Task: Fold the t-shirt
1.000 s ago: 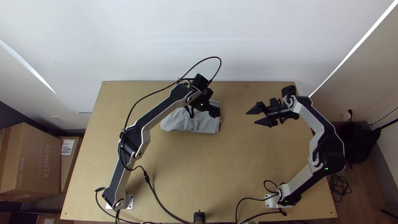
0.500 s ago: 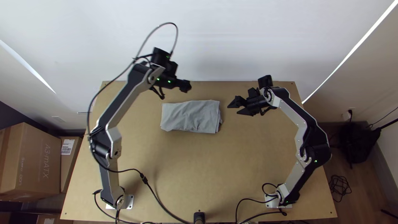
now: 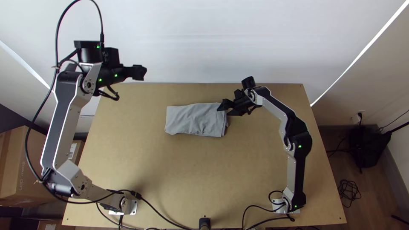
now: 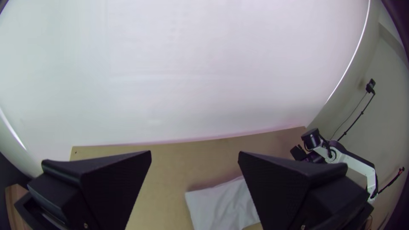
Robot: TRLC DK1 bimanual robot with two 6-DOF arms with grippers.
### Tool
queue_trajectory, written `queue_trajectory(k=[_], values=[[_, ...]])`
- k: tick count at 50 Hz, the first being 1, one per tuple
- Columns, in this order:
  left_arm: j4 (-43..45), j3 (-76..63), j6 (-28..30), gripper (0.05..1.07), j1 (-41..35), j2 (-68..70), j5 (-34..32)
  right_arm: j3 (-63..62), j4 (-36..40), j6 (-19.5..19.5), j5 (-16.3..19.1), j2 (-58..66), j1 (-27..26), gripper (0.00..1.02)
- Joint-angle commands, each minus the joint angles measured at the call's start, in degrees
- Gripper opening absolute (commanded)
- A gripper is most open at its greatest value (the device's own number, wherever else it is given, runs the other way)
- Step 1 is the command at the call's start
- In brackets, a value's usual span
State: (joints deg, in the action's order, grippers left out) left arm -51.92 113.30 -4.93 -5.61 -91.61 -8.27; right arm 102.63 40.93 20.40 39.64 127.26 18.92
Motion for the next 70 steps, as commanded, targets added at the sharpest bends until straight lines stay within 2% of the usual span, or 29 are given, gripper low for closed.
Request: queue_trajectory(k=[1, 13, 15, 17, 19, 24, 25, 32, 39, 47, 56, 66, 67, 68, 70], values=[[0.7, -5.7, 0.6, 1.03, 2.4, 4.7, 0.4, 4.2, -0.3, 0.8, -0.1, 4.7, 1.7, 0.99], [0.0, -11.1, 1.1, 1.03, 9.9, 13.6, 0.3, 12.2, 0.3, 1.0, 0.1, 12.4, 5.6, 0.99], [-0.4, -11.3, 1.2, 1.03, 11.1, 14.7, 0.2, 13.0, 0.7, 1.0, 0.2, 13.4, 5.9, 0.94], [-0.8, -11.4, 1.2, 1.03, 12.5, 15.5, 0.0, 13.7, 1.1, 1.1, 0.3, 14.1, 5.9, 0.84], [-1.3, -11.4, 1.2, 1.03, 14.1, 16.2, -0.4, 14.1, 1.2, 1.4, 0.3, 14.7, 5.8, 0.68], [-2.1, -12.6, 1.4, 1.03, 16.8, 18.0, -1.0, 13.9, 1.0, 1.5, 0.0, 14.8, 4.7, 0.10], [-2.1, -12.9, 1.5, 1.03, 17.1, 18.4, -1.0, 13.7, 1.0, 1.6, 0.1, 14.8, 4.4, 0.02], [-2.4, -14.9, 1.7, 1.03, 18.1, 20.2, -1.1, 11.1, 0.2, 1.4, 0.0, 12.7, 1.0, 0.02], [-2.5, -15.7, 1.7, 1.03, 18.7, 21.0, -1.1, 5.9, -3.4, 3.2, -0.3, 9.0, -5.3, 0.02], [-2.3, -17.1, 1.6, 1.03, 19.1, 21.7, -1.2, -1.8, -7.9, 3.7, -0.7, 3.3, -14.8, 0.02], [-1.7, -18.2, 0.6, 1.03, 18.5, 22.0, -1.5, -6.7, -12.3, 4.6, -6.2, -1.3, -26.6, 0.02], [-0.8, -18.4, -1.0, 1.03, 16.4, 22.2, -1.6, -6.9, -13.3, 5.9, -7.1, -1.7, -40.0, 0.02], [-0.8, -18.4, -1.0, 1.03, 16.2, 22.2, -1.6, -6.9, -13.3, 5.8, -7.2, -1.7, -41.0, 0.03], [-0.7, -18.4, -1.0, 1.03, 16.1, 22.2, -1.6, -7.0, -13.3, 5.8, -7.2, -1.7, -42.0, 0.08], [-0.7, -18.4, -1.1, 1.03, 16.0, 22.1, -1.6, -7.5, -13.3, 5.8, -7.4, -2.0, -43.8, 0.30]])
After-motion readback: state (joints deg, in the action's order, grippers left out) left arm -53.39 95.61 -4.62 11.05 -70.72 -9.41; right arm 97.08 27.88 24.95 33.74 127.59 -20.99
